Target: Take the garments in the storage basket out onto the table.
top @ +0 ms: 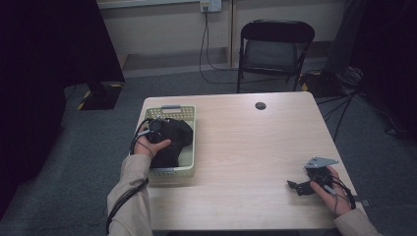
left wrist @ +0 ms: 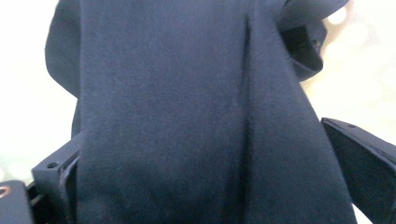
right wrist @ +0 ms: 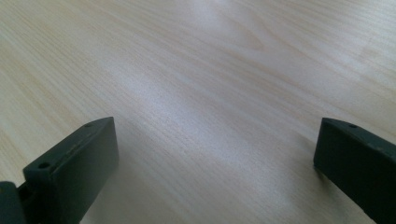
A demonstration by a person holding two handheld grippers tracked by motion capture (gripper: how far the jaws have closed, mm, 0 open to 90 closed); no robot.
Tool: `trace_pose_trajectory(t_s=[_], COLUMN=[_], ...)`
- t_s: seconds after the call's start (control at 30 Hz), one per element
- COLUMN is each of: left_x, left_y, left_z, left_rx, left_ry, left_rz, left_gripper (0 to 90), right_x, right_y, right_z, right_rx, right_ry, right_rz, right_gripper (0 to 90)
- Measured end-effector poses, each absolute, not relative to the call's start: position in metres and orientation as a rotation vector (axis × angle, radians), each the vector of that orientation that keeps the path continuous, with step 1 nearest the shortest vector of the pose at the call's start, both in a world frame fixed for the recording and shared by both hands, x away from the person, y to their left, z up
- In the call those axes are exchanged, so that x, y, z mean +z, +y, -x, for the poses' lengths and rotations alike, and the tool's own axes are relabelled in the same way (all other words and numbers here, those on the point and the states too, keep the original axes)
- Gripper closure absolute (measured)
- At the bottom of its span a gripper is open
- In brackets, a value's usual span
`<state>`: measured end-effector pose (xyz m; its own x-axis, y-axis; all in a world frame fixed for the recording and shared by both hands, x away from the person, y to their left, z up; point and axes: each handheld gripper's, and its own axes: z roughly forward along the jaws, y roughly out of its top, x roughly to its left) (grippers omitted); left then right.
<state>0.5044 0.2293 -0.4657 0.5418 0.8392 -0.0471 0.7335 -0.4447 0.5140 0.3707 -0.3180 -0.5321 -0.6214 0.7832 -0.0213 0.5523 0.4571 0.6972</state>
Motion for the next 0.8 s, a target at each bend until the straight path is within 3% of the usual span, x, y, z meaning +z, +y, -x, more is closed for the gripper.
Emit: trace_pose_trajectory(t_s=[0.8], left_x=[-0.504], left_y=[0.233], left_z=[-0.518], left_rx=[0.133], left_ry=[1.317], left_rz=[-2.346], left_gripper=[0.1], right_x=[-0.532], right_y=[-0.318], right_z=[-0.371], right_rx=[0.949], right_ry=[2.372], right_rz=[-1.133], right_gripper=[0.0])
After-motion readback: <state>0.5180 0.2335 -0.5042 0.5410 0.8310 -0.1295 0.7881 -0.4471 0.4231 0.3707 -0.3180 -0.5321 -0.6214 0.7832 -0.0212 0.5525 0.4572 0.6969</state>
